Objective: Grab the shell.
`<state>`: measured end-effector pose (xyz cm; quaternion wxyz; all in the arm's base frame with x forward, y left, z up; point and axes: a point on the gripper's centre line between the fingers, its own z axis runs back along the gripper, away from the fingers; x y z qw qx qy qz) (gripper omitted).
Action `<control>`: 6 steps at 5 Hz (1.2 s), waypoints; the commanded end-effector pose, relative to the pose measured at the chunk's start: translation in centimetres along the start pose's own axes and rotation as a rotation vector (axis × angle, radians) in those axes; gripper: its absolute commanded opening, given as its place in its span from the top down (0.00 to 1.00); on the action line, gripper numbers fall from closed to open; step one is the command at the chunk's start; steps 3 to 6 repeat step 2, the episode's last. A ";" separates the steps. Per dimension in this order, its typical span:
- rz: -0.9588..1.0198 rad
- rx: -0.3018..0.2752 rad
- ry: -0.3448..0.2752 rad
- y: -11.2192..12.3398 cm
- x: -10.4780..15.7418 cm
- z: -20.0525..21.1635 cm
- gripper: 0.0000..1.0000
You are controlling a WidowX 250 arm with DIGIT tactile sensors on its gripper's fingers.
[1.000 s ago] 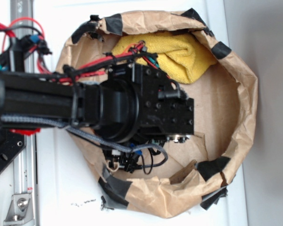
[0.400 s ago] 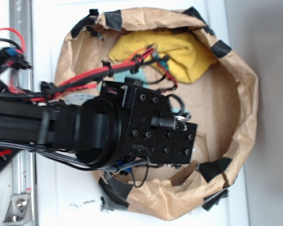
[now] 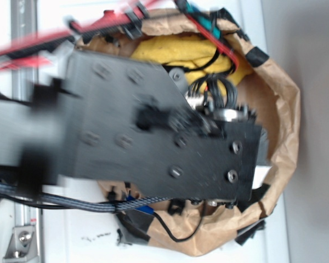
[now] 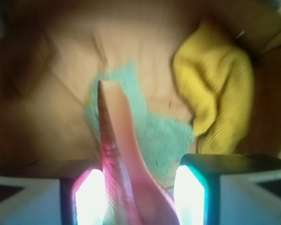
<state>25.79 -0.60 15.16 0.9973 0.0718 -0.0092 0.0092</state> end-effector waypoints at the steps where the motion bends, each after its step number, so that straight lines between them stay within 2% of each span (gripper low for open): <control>1: 0.114 0.027 -0.207 0.0 -0.6 2.0 1.00; 6: 0.162 0.018 -0.194 0.1 -0.8 1.4 1.00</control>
